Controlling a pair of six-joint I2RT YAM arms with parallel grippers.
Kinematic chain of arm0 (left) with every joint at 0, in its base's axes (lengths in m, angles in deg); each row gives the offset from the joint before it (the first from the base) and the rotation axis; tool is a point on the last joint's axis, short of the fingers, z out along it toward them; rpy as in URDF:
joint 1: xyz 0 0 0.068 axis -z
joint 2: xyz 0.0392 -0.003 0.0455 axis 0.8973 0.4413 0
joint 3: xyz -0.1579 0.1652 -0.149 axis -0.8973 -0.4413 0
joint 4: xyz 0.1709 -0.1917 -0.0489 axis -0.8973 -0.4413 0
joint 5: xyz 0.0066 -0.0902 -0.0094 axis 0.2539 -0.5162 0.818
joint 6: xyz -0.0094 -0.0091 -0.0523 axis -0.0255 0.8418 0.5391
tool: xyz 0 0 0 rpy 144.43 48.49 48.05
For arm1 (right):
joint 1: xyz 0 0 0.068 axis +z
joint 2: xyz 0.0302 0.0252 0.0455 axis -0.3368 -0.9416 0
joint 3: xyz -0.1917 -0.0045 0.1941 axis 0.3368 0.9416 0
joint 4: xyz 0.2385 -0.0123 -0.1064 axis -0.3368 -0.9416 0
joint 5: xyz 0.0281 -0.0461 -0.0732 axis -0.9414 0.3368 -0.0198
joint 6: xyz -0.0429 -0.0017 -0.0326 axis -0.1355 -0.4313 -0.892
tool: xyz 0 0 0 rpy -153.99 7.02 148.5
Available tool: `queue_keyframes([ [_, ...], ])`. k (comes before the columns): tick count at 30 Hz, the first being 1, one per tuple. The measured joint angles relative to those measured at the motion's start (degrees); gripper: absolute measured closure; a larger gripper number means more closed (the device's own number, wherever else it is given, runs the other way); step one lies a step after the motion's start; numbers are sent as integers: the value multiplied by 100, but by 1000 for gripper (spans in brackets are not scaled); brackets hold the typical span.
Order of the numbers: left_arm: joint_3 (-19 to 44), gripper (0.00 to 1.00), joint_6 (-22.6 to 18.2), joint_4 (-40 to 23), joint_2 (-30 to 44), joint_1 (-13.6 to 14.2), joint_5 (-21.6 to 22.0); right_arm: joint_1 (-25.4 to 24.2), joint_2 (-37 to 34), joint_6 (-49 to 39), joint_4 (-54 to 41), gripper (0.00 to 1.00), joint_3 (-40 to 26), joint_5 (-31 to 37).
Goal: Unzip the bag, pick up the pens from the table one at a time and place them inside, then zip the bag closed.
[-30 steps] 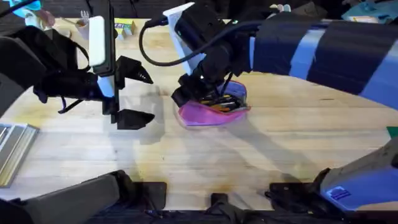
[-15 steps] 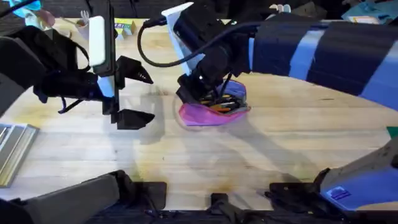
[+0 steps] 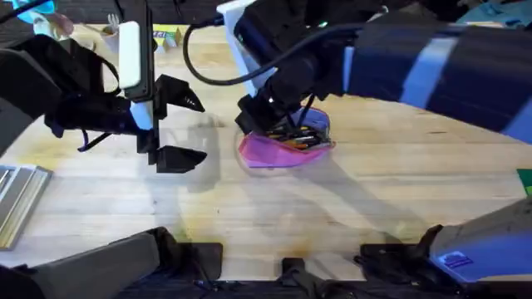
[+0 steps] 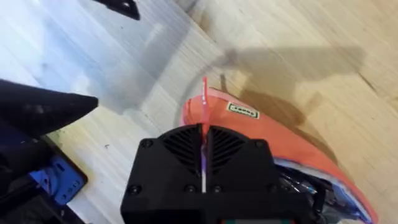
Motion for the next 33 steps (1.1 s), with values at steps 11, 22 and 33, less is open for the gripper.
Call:
queue_keyframes([
  [11,0,6,-2,2,0,0,0,0,212,34,28,967,4,4],
  [22,0,7,0,0,0,0,0,-2,212,34,35,968,4,3],
  [33,0,6,-2,-734,2,2,-353,-2,212,36,42,968,4,2],
])
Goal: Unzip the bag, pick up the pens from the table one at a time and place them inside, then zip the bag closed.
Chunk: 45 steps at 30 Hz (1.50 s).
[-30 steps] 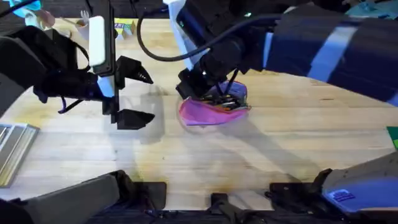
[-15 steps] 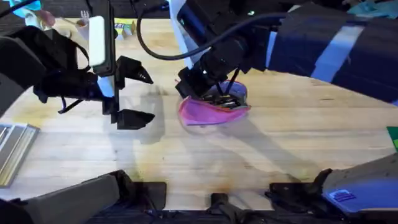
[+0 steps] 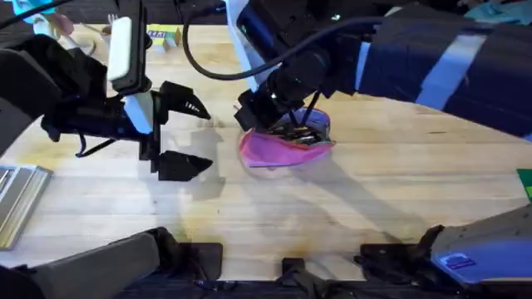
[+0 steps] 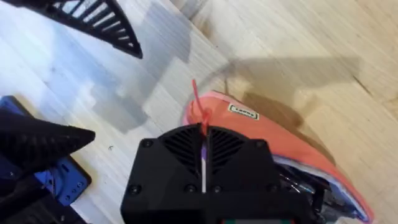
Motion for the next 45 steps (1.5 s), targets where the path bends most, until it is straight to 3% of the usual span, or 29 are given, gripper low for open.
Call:
queue_keyframes([
  [13,-2,6,2,-22,413,0,-145,0,0,0,7,968,0,0],
  [21,0,6,-1,195,1107,3,-642,0,0,0,8,968,0,0],
  [30,0,6,-91,760,2091,608,-1077,0,0,-1,9,968,0,0],
  [41,-2,6,-101,1388,2260,1051,-1595,0,0,0,13,968,0,0],
  [45,-2,6,64,1720,2260,1257,-1638,0,0,0,13,968,0,0],
])
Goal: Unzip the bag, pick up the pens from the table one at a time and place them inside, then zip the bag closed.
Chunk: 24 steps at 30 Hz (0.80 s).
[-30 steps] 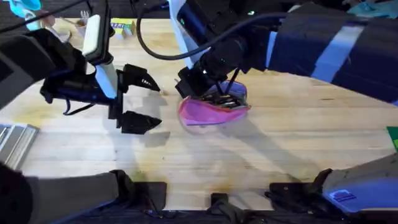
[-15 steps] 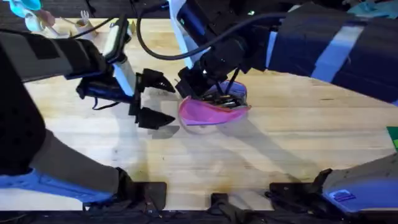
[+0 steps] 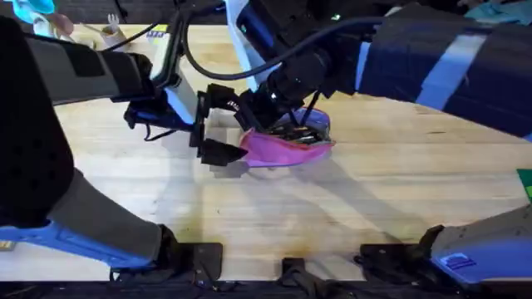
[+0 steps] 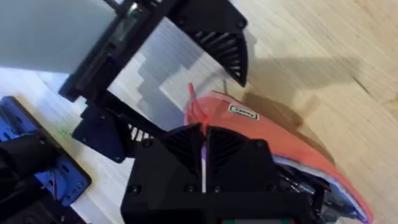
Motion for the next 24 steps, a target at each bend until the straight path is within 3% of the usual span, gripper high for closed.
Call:
queue_keyframes([
  [9,0,35,510,219,0,385,-13,0,0,0,7,968,0,0],
  [11,0,162,595,204,0,395,-1,0,0,0,9,968,0,0],
  [13,0,401,632,193,0,393,6,0,0,0,9,968,0,0],
  [14,0,744,691,173,0,406,10,0,0,0,25,968,0,2],
  [16,-4,921,710,171,0,419,24,0,0,0,44,968,0,24],
  [24,-4,957,736,197,0,426,8,-2,11,20,-50,968,0,374],
])
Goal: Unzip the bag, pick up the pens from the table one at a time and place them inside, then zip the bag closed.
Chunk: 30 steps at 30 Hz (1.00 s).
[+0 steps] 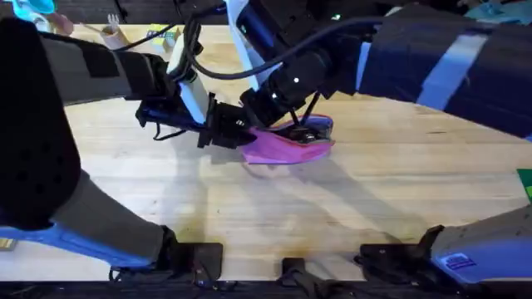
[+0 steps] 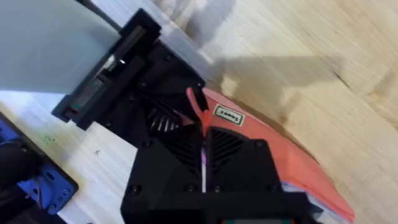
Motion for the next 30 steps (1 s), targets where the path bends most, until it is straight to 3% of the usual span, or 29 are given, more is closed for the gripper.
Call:
queue_keyframes([
  [13,0,957,-2,26,0,0,2,-592,37,24,-690,966,0,29],
  [30,0,958,0,63,0,50,-149,-2025,37,63,-1222,966,0,-67],
])
